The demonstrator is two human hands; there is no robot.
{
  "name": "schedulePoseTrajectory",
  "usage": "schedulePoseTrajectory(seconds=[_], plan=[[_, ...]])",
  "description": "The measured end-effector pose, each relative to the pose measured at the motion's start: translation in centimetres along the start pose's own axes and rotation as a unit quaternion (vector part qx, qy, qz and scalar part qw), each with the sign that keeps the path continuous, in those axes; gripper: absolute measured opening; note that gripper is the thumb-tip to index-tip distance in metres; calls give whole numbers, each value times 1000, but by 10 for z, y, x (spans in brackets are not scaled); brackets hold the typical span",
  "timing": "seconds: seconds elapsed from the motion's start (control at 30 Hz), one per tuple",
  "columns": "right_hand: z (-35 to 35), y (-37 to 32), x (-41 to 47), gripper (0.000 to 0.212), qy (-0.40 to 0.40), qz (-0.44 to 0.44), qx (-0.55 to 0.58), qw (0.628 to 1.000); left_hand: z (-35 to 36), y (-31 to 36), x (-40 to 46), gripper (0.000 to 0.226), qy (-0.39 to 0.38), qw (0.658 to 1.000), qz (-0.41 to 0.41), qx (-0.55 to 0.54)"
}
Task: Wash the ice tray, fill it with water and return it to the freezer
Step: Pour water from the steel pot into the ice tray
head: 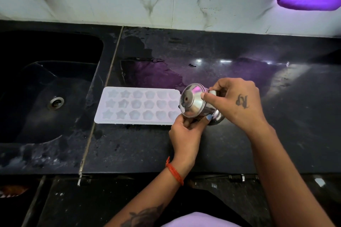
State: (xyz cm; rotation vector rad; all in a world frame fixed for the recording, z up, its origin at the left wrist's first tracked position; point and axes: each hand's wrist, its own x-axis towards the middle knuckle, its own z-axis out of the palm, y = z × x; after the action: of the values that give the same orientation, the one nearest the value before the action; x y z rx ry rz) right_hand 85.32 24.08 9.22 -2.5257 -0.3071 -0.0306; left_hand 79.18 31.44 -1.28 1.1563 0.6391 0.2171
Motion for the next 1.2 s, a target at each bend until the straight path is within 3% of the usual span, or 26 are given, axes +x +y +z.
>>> schedulePoseTrajectory(seconds=[0.27,0.73,1.2], plan=[[-1,-2,-2,15,-5,-33,-76,997,7,-5,-4,35,-26,998,-26,-56],[-1,4,-2,16,0,-51,-77,996,11,-8,-5,30,-27,998,-16,-62],[3,28,17,18,-8,28,123,992,9,9,1,30,40,989,84,117]])
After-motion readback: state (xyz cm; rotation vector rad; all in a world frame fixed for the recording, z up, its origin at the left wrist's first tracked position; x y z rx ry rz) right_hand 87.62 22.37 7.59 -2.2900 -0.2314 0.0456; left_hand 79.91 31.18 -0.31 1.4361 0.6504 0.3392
